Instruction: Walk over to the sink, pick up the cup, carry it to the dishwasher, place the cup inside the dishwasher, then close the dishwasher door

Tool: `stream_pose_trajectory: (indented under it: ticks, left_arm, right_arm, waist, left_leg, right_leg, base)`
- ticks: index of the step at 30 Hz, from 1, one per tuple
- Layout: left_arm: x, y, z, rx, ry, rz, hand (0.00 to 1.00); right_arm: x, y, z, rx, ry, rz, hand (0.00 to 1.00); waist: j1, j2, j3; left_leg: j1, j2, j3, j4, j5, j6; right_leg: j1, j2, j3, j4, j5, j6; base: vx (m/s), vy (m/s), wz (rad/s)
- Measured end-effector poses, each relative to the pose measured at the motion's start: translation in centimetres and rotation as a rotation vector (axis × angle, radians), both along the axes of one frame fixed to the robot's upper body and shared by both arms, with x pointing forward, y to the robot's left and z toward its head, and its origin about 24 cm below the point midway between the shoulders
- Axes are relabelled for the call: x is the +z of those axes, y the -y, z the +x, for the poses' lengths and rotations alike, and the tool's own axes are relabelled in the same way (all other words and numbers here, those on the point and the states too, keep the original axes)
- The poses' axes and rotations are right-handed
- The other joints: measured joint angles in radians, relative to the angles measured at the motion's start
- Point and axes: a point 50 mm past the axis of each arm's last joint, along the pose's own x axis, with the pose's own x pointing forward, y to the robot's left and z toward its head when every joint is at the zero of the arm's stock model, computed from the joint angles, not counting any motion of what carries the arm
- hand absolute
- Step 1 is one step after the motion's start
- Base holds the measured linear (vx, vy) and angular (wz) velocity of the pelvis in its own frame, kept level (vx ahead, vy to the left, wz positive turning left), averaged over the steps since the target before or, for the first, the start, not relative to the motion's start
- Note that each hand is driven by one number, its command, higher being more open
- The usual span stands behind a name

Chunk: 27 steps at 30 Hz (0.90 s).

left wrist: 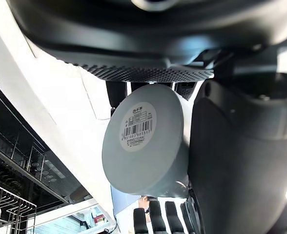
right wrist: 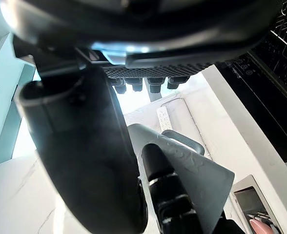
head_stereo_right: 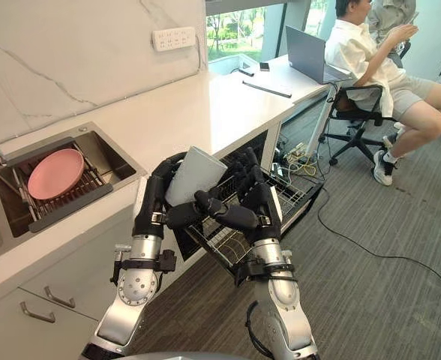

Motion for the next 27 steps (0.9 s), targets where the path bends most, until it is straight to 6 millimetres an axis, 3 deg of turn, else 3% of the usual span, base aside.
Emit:
stream_pose_trajectory:
  ticks: [27]
  left_arm:
    - [-0.1,1.6,-0.5,0.011,0.019,-0.009,0.0]
  right_arm:
    - [-0.6,-1.3,-0.2,0.016,-0.029,0.07,1.0]
  waist:
    - [0.002,-0.013,-0.016]
  left_leg:
    - [0.017,-0.005,-0.009,-0.065,0.037,0.0]
  right_leg:
    - [-0.005,0.0,-0.009,-0.008,0.002,0.001]
  base:
    - [0.0,-0.001,0.0]
